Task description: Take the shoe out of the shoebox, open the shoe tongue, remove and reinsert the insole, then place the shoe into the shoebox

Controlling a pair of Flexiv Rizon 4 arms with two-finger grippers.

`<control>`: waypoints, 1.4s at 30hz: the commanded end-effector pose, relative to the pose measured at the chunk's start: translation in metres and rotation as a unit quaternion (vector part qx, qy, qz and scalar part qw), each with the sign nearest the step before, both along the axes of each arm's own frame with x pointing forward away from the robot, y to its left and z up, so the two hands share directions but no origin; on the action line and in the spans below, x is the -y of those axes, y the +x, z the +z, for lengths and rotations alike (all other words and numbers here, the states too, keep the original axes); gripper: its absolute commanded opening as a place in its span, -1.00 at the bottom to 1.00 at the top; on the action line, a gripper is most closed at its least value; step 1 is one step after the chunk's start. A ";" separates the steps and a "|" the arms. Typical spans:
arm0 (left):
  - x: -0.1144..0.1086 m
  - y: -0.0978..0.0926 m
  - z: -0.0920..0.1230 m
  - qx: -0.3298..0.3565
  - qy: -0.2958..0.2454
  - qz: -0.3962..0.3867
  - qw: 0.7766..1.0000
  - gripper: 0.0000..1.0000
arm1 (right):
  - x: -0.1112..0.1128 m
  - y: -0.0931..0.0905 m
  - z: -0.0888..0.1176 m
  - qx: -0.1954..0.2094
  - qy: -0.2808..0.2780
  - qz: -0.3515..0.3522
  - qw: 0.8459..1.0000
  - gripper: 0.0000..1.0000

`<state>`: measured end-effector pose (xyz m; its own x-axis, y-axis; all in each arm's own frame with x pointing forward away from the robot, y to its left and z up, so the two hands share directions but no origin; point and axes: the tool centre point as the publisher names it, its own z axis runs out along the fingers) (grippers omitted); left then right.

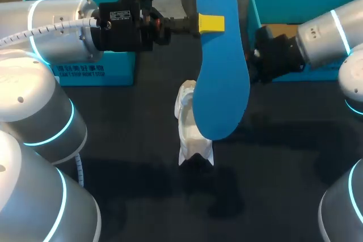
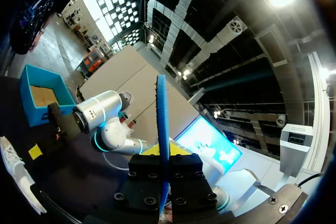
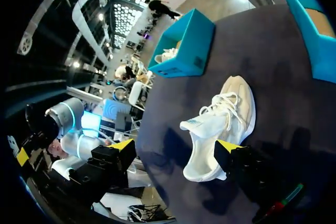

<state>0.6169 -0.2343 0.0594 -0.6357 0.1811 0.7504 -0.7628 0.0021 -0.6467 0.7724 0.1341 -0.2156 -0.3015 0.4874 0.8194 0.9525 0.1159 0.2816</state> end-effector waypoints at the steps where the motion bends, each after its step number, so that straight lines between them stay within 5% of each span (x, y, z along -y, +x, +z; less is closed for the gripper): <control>1: 0.000 -0.001 -0.001 0.000 0.000 0.001 1.000 -1.00 | 0.008 -0.005 0.012 0.001 0.032 -0.007 0.999 1.00; 8: 0.000 -0.001 -0.001 0.000 0.000 0.001 1.000 -1.00 | 0.018 -0.005 0.040 0.008 0.038 -0.023 0.999 1.00; 18: 0.000 -0.001 -0.001 0.000 0.000 0.001 1.000 -1.00 | 0.032 -0.007 0.069 -0.018 0.129 -0.051 0.990 1.00; 30: 0.000 -0.001 -0.001 0.000 0.000 0.001 1.000 -1.00 | 0.019 -0.006 0.075 -0.065 0.174 -0.009 0.983 1.00; 42: 0.000 -0.001 -0.001 0.000 0.000 0.001 1.000 -1.00 | 0.015 -0.005 0.076 -0.065 0.175 -0.007 0.982 1.00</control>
<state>0.6169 -0.2343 0.0594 -0.6357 0.1811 0.7504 -0.7628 0.0021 -0.6467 0.7662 0.1181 -0.1387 -0.1778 0.1712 0.9691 0.9840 0.0190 0.1772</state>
